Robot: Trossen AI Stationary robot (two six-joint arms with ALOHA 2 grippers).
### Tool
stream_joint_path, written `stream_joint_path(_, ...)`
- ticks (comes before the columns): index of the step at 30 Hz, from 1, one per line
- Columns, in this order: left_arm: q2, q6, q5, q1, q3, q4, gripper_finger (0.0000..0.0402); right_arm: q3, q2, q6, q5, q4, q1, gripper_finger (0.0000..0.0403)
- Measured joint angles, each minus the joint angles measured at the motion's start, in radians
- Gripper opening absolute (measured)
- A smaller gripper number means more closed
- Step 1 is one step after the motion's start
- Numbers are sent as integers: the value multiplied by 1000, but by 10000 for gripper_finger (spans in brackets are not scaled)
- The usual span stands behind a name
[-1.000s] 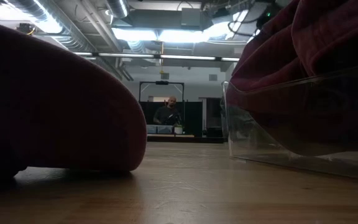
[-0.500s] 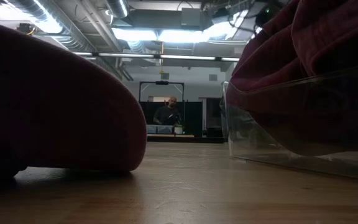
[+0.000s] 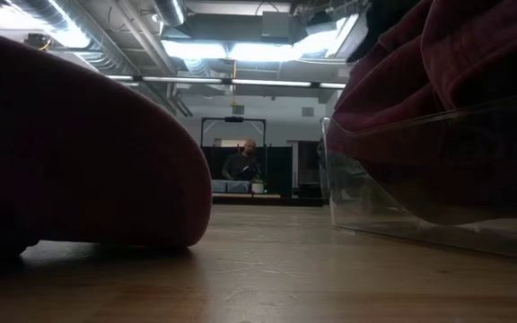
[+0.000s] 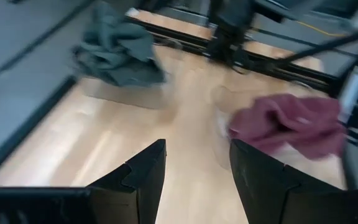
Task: Pick & Place hat
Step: Put the red cap into the bottom transparent bin
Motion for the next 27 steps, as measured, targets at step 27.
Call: stream_joint_path(27, 301, -258, 699, -483, 0, -97, 173, 88, -65, -105, -5, -28, 287, 172)
